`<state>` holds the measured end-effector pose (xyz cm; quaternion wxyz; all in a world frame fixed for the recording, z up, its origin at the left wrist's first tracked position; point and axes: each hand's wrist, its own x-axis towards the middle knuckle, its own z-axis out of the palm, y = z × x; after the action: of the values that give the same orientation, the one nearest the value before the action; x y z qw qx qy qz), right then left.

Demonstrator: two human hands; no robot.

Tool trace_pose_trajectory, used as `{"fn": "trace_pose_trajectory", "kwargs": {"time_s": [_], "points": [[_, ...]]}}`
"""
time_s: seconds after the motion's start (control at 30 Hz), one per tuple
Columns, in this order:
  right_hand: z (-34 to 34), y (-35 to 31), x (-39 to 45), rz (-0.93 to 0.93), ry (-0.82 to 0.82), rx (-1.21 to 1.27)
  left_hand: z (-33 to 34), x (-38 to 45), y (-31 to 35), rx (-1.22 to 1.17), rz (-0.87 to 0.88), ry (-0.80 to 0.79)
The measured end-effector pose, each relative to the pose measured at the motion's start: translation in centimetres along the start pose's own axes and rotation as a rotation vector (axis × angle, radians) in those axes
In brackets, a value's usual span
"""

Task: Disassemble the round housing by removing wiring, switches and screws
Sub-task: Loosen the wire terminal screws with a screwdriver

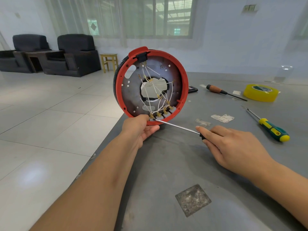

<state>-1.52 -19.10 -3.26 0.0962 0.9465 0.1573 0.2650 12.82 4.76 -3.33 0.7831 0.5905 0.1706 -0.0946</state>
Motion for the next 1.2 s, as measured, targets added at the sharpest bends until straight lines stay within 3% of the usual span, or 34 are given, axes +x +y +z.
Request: {"fn": "trace_pose_trajectory", "kwargs": {"time_s": [0.53, 0.9, 1.2], "points": [[0.7, -1.0, -0.1, -0.006, -0.007, 0.127, -0.4, -0.2, 0.4, -0.07, -0.037, -0.019], [0.3, 0.6, -0.1, 0.045, 0.105, 0.044, -0.3, -0.4, 0.1, -0.035, 0.002, -0.017], [0.0, 0.9, 0.0, 0.045, 0.053, 0.057, -0.1, -0.6, -0.4, 0.008, 0.048, -0.01]]}}
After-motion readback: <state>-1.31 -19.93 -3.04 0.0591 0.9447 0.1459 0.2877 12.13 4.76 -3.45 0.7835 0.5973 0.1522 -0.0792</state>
